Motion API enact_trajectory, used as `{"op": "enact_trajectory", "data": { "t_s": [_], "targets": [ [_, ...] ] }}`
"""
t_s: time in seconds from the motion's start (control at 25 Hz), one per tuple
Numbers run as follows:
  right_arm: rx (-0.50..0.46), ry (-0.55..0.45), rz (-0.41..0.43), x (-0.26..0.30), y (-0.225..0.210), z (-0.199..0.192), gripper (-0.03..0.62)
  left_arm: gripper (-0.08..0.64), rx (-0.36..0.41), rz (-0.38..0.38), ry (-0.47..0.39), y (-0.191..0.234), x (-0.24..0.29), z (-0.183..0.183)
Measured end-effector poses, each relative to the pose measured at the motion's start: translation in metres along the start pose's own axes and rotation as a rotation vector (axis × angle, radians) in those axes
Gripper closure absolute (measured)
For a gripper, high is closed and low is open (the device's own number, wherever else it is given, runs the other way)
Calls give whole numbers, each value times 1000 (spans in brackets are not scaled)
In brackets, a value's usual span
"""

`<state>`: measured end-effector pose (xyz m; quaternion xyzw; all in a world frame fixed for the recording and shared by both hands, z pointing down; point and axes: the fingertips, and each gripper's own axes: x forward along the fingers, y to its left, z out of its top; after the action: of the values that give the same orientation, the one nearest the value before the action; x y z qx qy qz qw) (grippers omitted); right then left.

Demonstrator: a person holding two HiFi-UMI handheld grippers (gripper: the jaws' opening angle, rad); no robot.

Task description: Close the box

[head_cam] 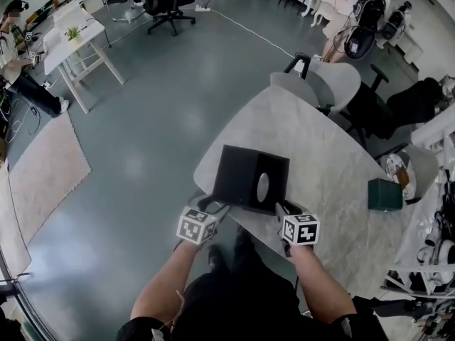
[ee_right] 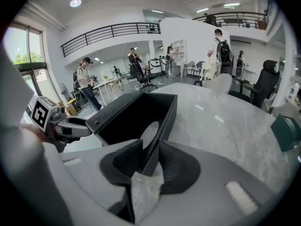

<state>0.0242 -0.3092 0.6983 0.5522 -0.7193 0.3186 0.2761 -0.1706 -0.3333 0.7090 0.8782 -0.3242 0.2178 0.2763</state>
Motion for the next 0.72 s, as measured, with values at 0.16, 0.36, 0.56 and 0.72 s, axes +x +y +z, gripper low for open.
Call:
{"op": "enact_trajectory", "data": {
  "t_s": [0.16, 0.36, 0.56, 0.72],
  "targets": [
    [8, 0, 1, -2, -2, -2, 480, 311, 61, -73, 1, -9, -4, 5],
    [15, -4, 2, -1, -3, -1, 482, 311, 98, -177, -8, -14, -9, 14],
    [23, -1, 0, 0, 0, 0, 482, 311, 4, -230, -60, -12, -16, 26],
    [44, -10, 6, -6, 6, -1, 482, 329, -137, -247, -125, -9, -24, 38]
  ]
}}
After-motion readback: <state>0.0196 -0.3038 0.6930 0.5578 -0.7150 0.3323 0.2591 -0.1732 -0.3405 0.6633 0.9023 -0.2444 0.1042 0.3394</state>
